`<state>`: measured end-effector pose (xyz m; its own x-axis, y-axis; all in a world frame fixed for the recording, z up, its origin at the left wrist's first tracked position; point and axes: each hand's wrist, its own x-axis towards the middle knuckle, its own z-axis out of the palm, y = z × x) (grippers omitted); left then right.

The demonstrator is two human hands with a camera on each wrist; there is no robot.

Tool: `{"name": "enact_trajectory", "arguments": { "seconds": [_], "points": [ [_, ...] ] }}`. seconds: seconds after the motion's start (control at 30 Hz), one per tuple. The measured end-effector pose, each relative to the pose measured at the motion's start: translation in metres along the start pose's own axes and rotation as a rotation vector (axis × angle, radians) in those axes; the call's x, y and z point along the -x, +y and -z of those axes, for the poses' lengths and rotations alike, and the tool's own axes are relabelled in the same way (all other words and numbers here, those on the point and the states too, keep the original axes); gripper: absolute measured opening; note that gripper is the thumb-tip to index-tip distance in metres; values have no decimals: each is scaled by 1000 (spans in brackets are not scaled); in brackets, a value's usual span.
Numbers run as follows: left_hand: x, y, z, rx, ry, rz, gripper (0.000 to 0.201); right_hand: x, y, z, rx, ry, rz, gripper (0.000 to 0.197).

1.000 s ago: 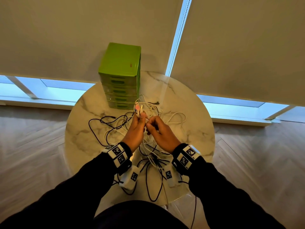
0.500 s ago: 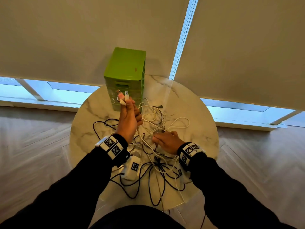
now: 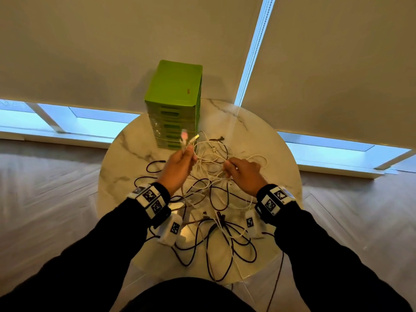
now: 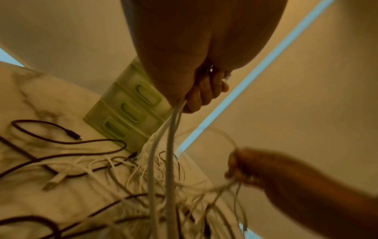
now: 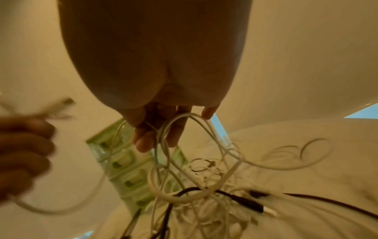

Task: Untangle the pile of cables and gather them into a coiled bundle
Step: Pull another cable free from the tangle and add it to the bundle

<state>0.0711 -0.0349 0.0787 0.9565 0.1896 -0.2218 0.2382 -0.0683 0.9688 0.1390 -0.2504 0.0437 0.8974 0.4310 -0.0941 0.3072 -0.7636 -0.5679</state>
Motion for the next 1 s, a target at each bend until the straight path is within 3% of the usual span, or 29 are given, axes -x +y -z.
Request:
{"name": "enact_trajectory", "arguments": {
  "seconds": [0.17,0.27,0.33,0.47,0.6,0.77,0.9,1.0],
  "points": [
    [2,-4,-23,23,-81,78,47,8,-37,0,137,-30,168,28],
    [0,0,-29,49,-95,66,41,13,-39,-8,-8,-124,237,26],
    [1,1,-34,29,-92,26,37,14,-35,-11,-101,-218,204,30],
    [8,11,-35,87,-55,-49,35,14,-25,-17,97,-498,100,28],
    [-2,36,-15,262,131,-59,37,22,-2,-26,115,-603,-18,36],
    [-20,47,28,436,224,-198,35,20,24,-30,152,-430,-25,46],
    [-20,40,35,250,264,-208,35,8,15,-16,202,-158,8,45],
    [-12,28,22,27,124,-175,33,-2,-10,-7,13,37,19,43]
  ]
}}
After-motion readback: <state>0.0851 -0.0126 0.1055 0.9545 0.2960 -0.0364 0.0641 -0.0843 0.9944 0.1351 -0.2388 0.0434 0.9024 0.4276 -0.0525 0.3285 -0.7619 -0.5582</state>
